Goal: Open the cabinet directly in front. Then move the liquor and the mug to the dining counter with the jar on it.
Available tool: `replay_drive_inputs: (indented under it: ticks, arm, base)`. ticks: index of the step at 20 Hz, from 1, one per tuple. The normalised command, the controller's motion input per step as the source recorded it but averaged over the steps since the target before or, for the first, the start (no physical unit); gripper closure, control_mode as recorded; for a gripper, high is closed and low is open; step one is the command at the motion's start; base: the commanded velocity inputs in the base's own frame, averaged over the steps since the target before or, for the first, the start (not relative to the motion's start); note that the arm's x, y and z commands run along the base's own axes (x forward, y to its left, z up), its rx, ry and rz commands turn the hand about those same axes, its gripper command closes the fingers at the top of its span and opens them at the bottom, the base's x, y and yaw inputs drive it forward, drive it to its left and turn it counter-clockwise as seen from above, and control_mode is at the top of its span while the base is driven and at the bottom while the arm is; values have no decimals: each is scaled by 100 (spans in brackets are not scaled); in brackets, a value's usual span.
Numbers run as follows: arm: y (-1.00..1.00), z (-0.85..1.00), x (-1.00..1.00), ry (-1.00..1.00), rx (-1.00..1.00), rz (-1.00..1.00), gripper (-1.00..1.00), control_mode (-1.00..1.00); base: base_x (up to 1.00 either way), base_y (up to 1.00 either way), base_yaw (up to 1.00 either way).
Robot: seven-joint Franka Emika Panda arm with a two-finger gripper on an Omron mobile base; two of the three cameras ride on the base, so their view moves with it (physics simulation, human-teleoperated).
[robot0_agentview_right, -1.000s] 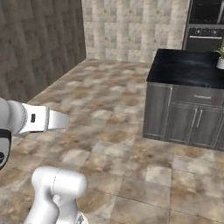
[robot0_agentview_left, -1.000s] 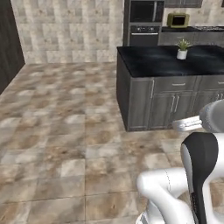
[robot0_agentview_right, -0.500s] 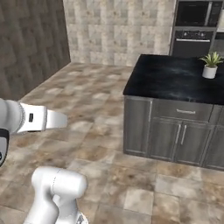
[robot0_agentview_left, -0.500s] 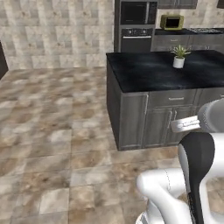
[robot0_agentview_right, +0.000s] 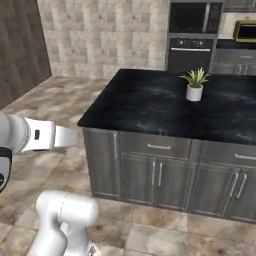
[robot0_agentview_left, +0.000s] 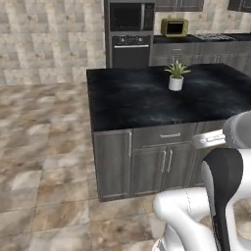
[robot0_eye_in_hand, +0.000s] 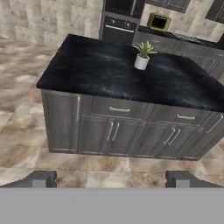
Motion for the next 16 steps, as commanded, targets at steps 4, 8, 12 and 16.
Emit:
replay_drive_inputs:
  ticks: [4, 8, 12, 16]
  arm:
    - [0, 0, 0, 0, 0, 0, -100, 100]
    - [0, 0, 0, 0, 0, 0, -100, 100]
    - [0, 0, 0, 0, 0, 0, -100, 100]
    - [0, 0, 0, 0, 0, 0, -100, 100]
  base:
    - [67, -100, -19]
    - [29, -100, -27]
    - [0, -100, -34]
    - [24, -100, -29]
